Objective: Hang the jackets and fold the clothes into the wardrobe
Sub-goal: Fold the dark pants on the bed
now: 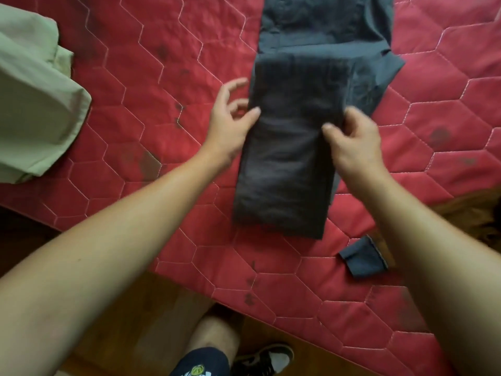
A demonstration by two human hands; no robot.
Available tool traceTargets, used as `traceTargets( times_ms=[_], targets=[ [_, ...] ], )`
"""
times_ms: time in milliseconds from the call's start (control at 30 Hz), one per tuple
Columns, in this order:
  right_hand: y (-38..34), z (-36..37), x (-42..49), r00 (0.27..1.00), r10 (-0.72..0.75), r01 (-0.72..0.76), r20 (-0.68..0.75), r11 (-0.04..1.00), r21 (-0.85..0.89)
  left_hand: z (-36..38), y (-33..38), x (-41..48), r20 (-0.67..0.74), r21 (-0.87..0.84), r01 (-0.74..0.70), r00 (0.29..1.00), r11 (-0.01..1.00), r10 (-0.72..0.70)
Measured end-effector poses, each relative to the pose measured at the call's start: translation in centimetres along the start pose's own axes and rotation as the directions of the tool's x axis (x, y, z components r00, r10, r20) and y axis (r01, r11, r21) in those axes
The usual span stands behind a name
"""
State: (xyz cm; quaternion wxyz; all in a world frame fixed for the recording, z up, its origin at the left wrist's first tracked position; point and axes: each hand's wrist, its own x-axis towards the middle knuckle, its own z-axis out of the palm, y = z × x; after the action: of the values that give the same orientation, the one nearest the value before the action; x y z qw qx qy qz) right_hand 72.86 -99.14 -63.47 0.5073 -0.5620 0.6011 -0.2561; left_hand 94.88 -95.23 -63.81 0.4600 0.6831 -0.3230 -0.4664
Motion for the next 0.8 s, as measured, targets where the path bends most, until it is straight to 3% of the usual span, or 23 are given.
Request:
traceTargets(
  times_ms=[67, 133, 200, 267, 333, 433, 800],
  targets=[
    [-0.4, 0.1, 2.7, 0.997, 0.061, -0.058, -0.038, 0.995, 0.084, 0.9, 0.8, 2.7, -0.011, -0.097, 0.118, 0.993, 0.988, -0.119],
    [0.5, 0.6, 3.3, 0.956, 0.295, -0.289, -0.002, 0.940, 0.181, 1.3, -0.3, 3.1, 0.038, -0.125, 0.331, 0.944, 0.935, -0.329],
    [2.6, 1.2, 1.5, 0.877, 0.460, -0.481, 0.140, 0.843, 0.243, 0.6, -2.3, 1.5, 0.142, -0.087, 0.501, 0.862, 0.861, -0.487],
    [4.9, 1.7, -2.1, 0.809, 0.515, -0.585, 0.283, 0.754, 0.300, -0.9, -4.1, -1.5, 0.267, -0.055, 0.597, 0.781, 0.800, -0.565],
    [6.6, 2.0, -6.0, 0.771, 0.553, -0.634, 0.317, 0.716, 0.293, -2.2, -5.9, -5.0, 0.382, -0.051, 0.657, 0.709, 0.752, -0.593],
    [8.9, 2.3, -10.4, 0.718, 0.615, -0.691, 0.327, 0.685, 0.229, -3.5, -8.0, -9.3, 0.430, -0.019, 0.702, 0.648, 0.712, -0.628],
    [11.9, 4.0, -21.2, 0.742, 0.590, -0.652, 0.318, 0.746, 0.137, -5.9, -12.3, -20.0, 0.365, 0.037, 0.733, 0.623, 0.679, -0.692]
  ],
)
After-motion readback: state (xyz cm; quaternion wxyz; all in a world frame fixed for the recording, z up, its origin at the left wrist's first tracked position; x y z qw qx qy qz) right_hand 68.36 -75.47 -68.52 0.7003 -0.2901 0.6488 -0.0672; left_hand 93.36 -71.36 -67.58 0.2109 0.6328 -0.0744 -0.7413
